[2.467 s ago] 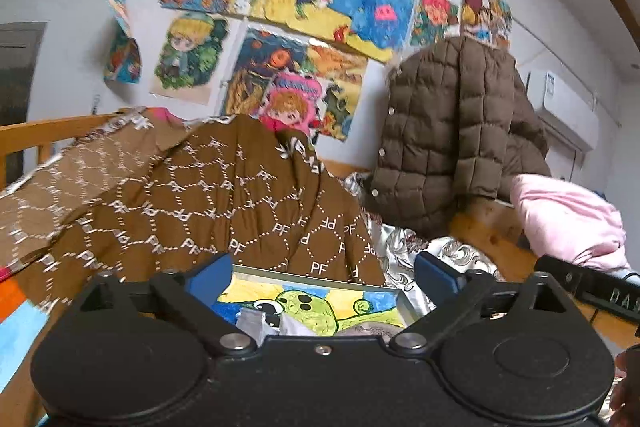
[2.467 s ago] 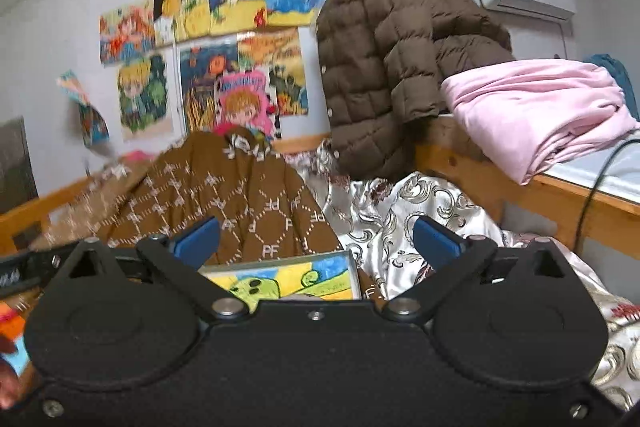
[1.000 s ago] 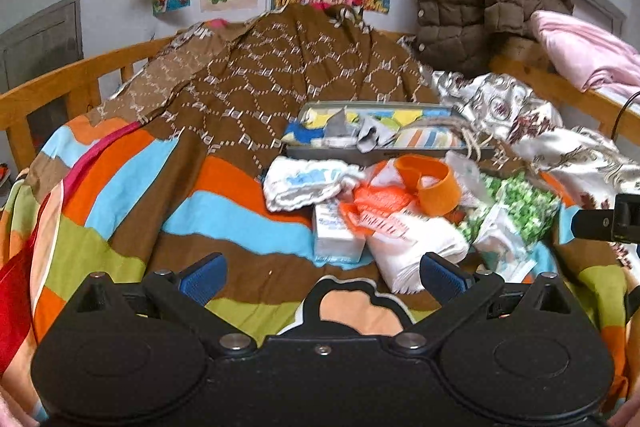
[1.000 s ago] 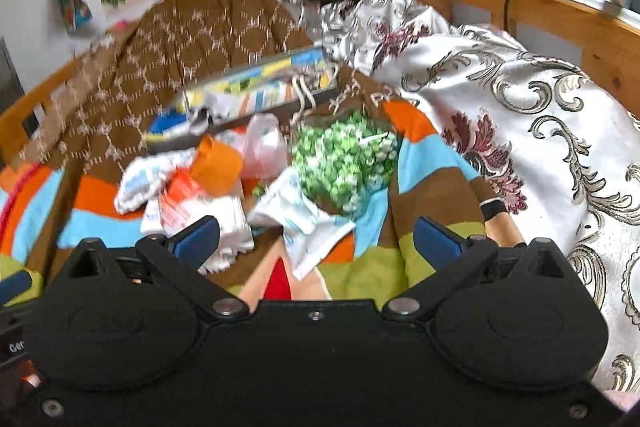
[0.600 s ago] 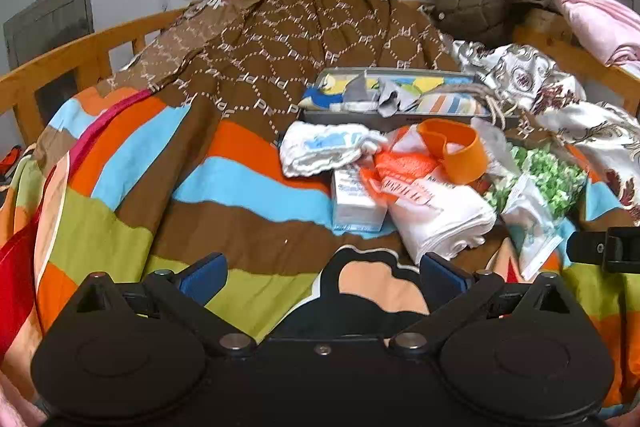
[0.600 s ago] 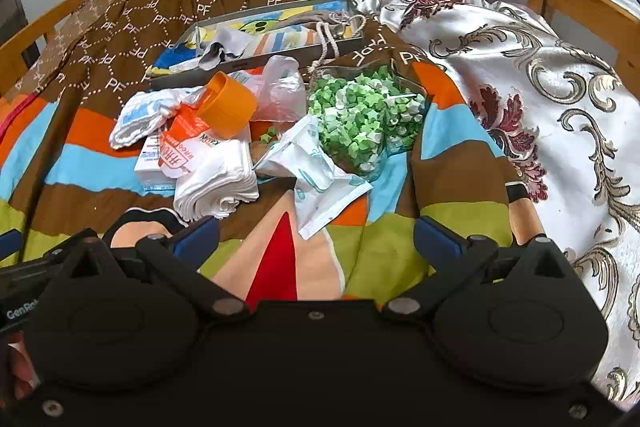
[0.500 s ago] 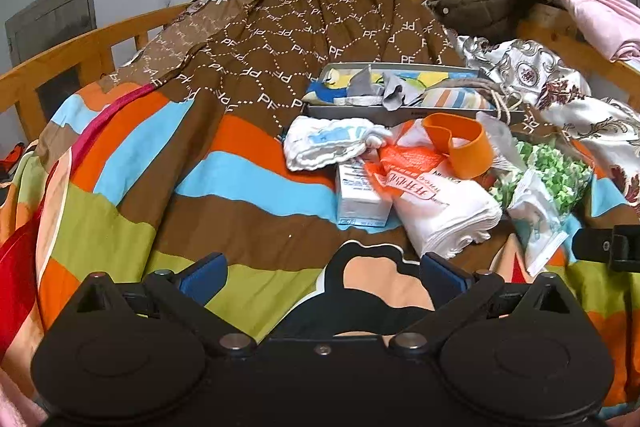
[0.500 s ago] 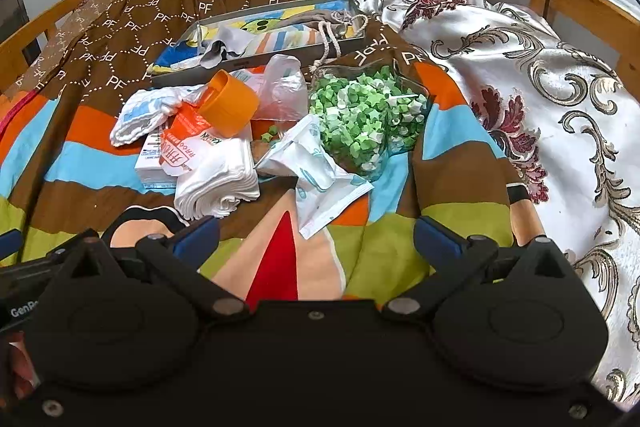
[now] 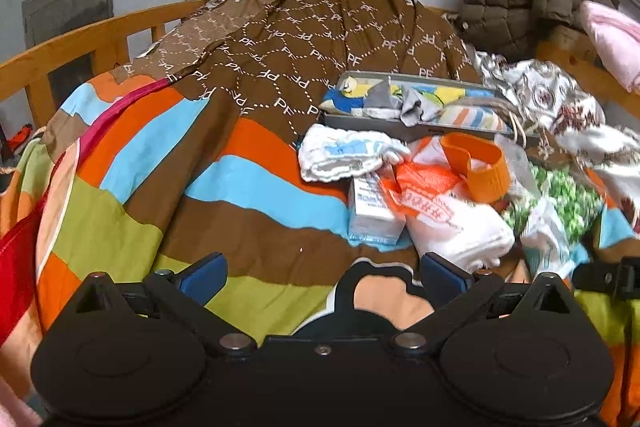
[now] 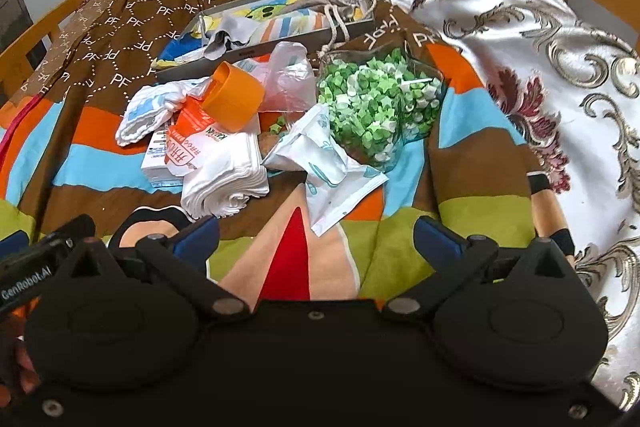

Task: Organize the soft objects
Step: 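Move both tools back over the remaining pile of items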

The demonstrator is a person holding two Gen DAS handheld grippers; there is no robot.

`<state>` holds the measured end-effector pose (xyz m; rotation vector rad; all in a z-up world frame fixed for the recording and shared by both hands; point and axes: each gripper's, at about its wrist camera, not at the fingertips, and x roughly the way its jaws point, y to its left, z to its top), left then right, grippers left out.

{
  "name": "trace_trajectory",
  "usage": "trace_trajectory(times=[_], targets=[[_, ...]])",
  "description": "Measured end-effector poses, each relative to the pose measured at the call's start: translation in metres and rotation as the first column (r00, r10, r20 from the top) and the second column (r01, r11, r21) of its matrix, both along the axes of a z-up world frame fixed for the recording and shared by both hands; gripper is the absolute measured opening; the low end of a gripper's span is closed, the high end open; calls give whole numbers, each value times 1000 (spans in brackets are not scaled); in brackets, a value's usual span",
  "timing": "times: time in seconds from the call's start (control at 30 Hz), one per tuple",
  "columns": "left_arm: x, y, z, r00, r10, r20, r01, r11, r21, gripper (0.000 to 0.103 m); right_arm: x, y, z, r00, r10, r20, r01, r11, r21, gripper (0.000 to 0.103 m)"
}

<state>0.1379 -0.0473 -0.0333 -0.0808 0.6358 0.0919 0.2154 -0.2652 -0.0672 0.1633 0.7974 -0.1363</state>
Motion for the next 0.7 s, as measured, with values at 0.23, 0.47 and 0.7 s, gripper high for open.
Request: trace_trajectory(times=[0.23, 0.47, 0.7], targets=[[19, 5, -5, 999, 14, 46, -7, 991, -135, 102, 11, 0, 0, 1000, -1, 11, 1, 1000, 2, 103], [37, -4, -4, 992, -62, 112, 87, 969, -231, 102, 26, 0, 3, 998, -36, 45, 39, 996, -85, 102], [65, -18, -3, 983, -105, 152, 142, 954, -265, 102, 44, 2, 5, 999, 0, 53, 10, 979, -205, 102]])
